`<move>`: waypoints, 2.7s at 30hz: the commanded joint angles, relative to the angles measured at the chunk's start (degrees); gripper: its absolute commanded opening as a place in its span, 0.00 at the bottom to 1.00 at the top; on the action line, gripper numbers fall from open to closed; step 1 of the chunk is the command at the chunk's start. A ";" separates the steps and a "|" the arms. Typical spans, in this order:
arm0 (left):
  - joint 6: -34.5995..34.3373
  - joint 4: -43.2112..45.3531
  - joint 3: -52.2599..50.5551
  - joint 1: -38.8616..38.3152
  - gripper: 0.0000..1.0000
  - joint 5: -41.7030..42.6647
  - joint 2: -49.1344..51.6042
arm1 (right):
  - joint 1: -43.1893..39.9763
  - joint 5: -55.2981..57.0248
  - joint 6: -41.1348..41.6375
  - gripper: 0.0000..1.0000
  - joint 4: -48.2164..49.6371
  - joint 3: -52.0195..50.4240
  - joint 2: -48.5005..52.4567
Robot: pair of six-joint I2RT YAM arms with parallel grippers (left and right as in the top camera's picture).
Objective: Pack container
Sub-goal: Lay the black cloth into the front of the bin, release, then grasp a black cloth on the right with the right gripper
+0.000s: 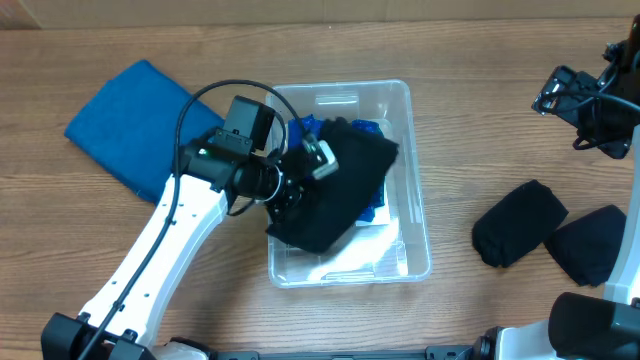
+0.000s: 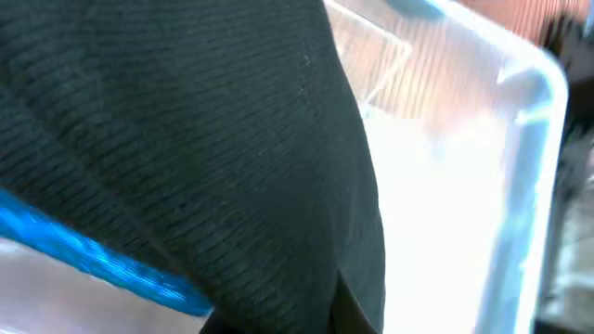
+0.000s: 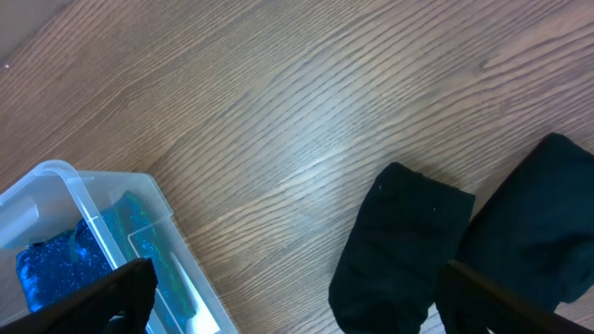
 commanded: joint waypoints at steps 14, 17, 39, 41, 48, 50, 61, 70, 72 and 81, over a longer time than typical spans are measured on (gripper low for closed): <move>29.83 -8.79 1.62 -10.49 0.04 -6.75 10.56 | -0.07 -0.33 -0.39 1.00 0.20 -0.04 -0.59; 28.35 -5.79 1.73 -10.45 1.00 -6.97 11.80 | -0.07 -0.33 -0.42 1.00 0.11 -0.04 -0.59; -34.80 -15.93 34.21 32.28 1.00 -17.16 -6.12 | -22.64 -4.00 5.60 1.00 -7.34 -9.70 -10.51; -34.53 -15.89 34.21 33.88 1.00 -16.57 -6.14 | -24.13 -5.33 5.62 1.00 -4.09 -20.31 -15.02; -32.87 -15.87 34.18 33.77 1.00 -16.81 -5.99 | -24.13 -13.55 6.08 1.00 15.78 -54.07 -20.74; -32.41 -15.98 34.18 33.77 1.00 -16.79 -5.70 | -24.13 -14.67 6.75 1.00 23.02 -59.98 -20.74; -31.36 -17.62 34.18 33.77 1.00 -16.57 -5.44 | -24.11 -23.52 9.31 1.00 59.04 -81.72 -20.72; -31.39 -18.45 34.18 33.77 1.00 -16.57 -5.44 | -24.11 -28.70 9.31 0.53 62.40 -81.90 -16.85; -31.39 -18.86 34.18 33.77 1.00 -16.59 -5.44 | -24.11 -30.53 9.29 0.28 63.93 -81.90 -16.85; -31.39 -19.08 34.18 33.77 1.00 -16.59 -5.44 | -22.86 -56.28 8.66 0.04 63.25 -68.91 -19.15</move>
